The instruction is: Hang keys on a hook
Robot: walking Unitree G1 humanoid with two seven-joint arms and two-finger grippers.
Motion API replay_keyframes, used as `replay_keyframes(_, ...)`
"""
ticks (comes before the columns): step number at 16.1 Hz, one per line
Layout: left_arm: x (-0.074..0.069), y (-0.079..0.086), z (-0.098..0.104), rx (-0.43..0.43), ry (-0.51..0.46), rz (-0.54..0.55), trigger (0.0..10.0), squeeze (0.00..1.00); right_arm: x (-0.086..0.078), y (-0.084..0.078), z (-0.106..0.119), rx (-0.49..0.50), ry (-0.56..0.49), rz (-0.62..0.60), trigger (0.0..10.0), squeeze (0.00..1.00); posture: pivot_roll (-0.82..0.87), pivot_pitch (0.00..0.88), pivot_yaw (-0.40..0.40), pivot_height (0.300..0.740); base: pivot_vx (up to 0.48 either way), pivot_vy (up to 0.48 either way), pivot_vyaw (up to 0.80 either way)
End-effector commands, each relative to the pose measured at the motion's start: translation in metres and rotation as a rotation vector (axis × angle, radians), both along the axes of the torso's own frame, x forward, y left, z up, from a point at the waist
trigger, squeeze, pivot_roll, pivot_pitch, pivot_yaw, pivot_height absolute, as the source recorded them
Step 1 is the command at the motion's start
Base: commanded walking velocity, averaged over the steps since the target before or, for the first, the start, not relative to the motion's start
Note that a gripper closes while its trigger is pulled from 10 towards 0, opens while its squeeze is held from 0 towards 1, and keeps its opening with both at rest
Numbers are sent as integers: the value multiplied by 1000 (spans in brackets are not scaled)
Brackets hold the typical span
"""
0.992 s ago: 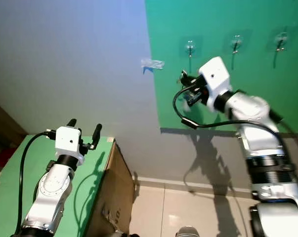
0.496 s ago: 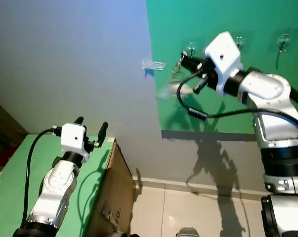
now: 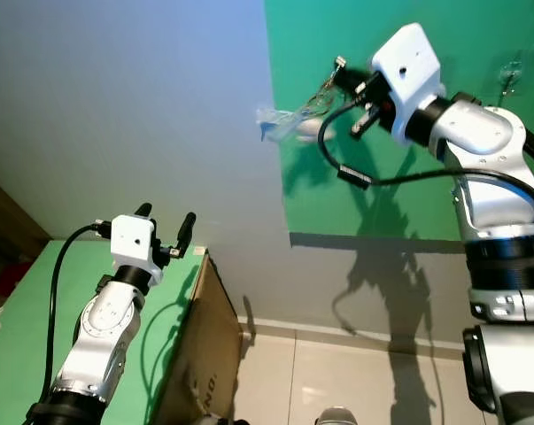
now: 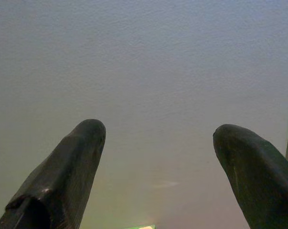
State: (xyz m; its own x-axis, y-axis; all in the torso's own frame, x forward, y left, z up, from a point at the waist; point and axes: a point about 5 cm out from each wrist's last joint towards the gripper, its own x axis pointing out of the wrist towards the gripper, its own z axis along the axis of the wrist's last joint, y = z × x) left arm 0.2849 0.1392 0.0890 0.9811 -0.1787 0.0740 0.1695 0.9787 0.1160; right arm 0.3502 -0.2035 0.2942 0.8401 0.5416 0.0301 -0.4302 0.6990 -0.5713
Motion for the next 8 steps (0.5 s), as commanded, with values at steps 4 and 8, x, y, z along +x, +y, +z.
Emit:
replay_keyframes(4,4,5,1,9,4,23,10000,0,9,-4,5,-136,-143,-99,0,0,-248,2,156,740,0,0,0)
replay_keyframes(8,7,8,3,12,-2,33,10000,0,13,-1,-12,-171,-137,-94,0,0,-247,6,153,740,0,0,0)
